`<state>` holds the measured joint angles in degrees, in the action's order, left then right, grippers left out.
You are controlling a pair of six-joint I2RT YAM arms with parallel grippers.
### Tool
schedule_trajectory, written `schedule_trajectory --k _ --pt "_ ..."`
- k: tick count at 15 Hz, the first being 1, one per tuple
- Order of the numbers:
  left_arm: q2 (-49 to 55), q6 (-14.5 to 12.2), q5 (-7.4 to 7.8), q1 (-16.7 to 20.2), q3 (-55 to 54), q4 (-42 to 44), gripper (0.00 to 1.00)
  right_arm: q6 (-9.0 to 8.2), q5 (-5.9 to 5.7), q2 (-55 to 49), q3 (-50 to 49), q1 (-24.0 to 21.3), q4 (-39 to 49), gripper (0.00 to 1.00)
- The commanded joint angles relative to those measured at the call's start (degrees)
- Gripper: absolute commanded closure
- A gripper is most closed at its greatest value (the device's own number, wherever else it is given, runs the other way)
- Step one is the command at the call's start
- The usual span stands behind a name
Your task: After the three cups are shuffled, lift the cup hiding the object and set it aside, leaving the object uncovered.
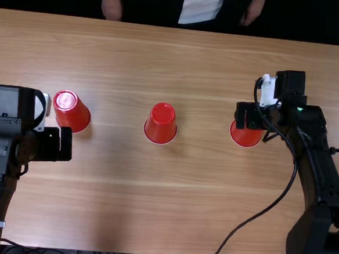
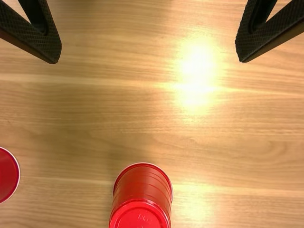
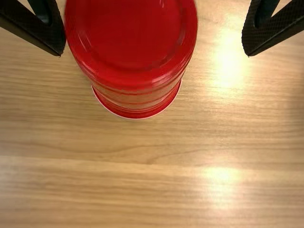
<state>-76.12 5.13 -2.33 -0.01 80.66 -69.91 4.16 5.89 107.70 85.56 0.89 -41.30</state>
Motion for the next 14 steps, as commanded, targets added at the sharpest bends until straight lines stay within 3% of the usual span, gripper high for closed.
schedule_trajectory --k 1,5,6,8,11,14 --pt "-0.4 -0.2 0.32 -0.3 1.7 0.2 0.0 -0.26 -0.62 1.7 2.2 0.2 0.2 0.0" --pt "-0.4 -0.2 0.32 -0.3 1.4 0.3 0.0 -0.26 -0.62 4.2 1.7 0.1 0.0 0.0" --pt "-0.4 -0.2 0.32 -0.3 1.4 0.3 0.0 -0.26 -0.62 4.3 1.4 0.1 0.0 0.08" --pt "-0.4 -0.2 0.32 -0.3 1.4 0.3 0.0 -0.16 -0.62 4.4 1.3 0.2 0.1 0.37" --pt "-0.3 -0.2 0.32 -0.2 1.3 0.3 0.0 -0.05 -0.62 4.4 0.9 0.2 0.0 0.69" --pt "-0.3 -0.2 0.32 -0.2 1.3 0.1 0.0 0.48 -0.51 3.9 0.1 0.4 -0.6 0.85"
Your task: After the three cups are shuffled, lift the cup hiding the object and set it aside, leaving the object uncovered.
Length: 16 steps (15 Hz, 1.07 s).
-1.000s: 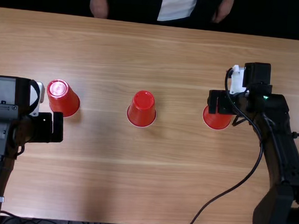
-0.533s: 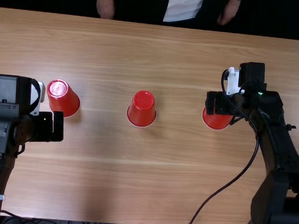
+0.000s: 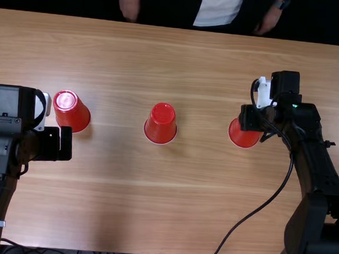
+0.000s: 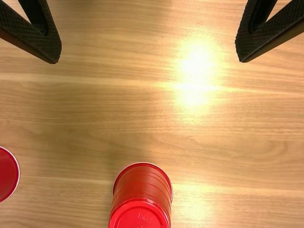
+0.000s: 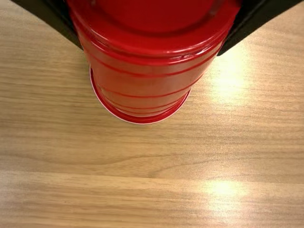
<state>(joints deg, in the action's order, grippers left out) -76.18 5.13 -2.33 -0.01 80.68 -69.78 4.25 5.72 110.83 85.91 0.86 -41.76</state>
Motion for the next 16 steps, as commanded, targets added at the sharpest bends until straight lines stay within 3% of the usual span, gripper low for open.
schedule_trajectory --k 1,9,16 --pt "-0.2 -0.2 0.32 -0.2 1.3 0.0 0.0 0.39 -0.34 0.4 -0.2 0.6 -0.3 0.87" --pt "0.3 -0.2 0.32 -0.1 1.3 -0.8 0.0 0.39 -0.23 -17.1 0.3 -0.6 -1.1 0.88" --pt "0.3 -0.2 0.43 -0.3 1.5 -0.8 0.0 0.28 -0.44 -23.2 -8.0 -14.0 -2.3 0.87"
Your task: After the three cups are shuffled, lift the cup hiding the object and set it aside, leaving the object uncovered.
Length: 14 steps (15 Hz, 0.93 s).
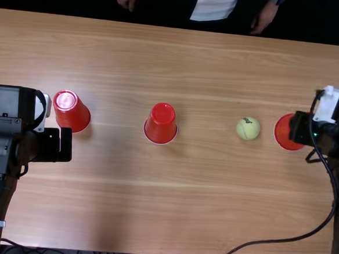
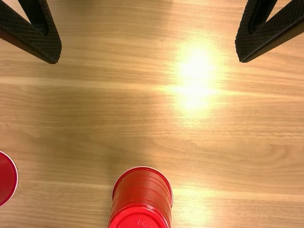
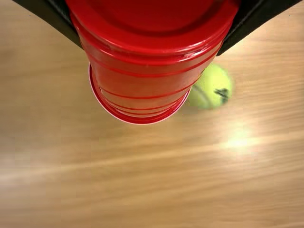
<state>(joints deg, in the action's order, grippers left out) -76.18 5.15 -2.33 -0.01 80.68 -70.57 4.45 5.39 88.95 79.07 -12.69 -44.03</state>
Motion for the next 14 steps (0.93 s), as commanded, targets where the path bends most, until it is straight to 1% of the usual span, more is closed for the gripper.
schedule_trajectory --k 1,4,7,9,10,11,13,14 --pt "0.3 -0.2 0.53 -0.3 1.5 -0.1 0.0 0.09 -0.11 -1.5 -3.6 -2.1 0.4 0.87" --pt "0.3 -0.2 0.53 -0.4 1.5 -0.1 0.0 0.19 -0.01 -1.3 -8.8 -4.7 0.7 0.86" --pt "0.3 -0.2 0.53 -0.4 1.5 -0.1 0.0 0.19 -0.01 -0.5 -11.5 -4.8 1.0 0.85" --pt "0.4 -0.2 0.53 -0.4 1.4 -0.1 0.0 0.19 -0.01 0.9 -12.6 -4.8 2.8 0.65" --pt "0.4 -0.2 0.43 -0.4 1.4 -0.1 0.0 0.09 -0.01 2.2 -12.8 -4.8 4.1 0.49" --pt "0.5 -0.2 0.43 -0.4 1.3 -0.1 0.0 0.09 -0.11 3.1 -12.9 -4.8 4.8 0.4" --pt "0.5 -0.2 0.53 -0.4 1.3 -0.2 0.0 0.19 -0.11 4.1 -13.2 -4.8 5.2 0.06" --pt "0.5 -0.2 0.53 -0.3 1.3 -0.2 0.0 0.19 -0.11 4.7 -13.2 -4.8 5.2 0.0"
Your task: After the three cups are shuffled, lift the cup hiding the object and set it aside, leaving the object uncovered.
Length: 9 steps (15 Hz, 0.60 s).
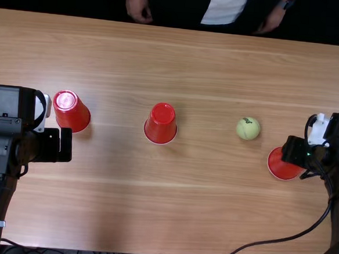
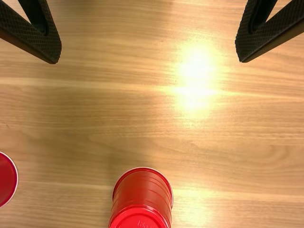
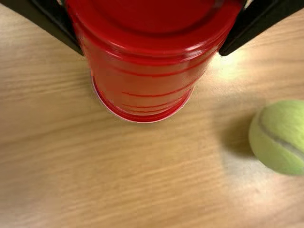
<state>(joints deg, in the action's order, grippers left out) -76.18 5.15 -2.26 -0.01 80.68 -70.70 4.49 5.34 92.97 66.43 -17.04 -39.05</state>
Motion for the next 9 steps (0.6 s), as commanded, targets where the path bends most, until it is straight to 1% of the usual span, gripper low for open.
schedule_trajectory --k 1,5,9 --pt "0.7 -0.2 0.47 -0.3 1.3 -0.1 0.0 0.15 -0.07 0.8 -0.5 -0.5 0.2 0.0" --pt "1.9 -0.2 0.36 -0.3 1.3 -0.2 0.0 0.15 -0.07 -0.2 0.6 -0.3 0.4 0.0" --pt "4.4 -0.2 0.36 -0.3 1.2 -0.2 0.0 0.25 0.14 -7.5 4.0 0.2 0.3 0.0"
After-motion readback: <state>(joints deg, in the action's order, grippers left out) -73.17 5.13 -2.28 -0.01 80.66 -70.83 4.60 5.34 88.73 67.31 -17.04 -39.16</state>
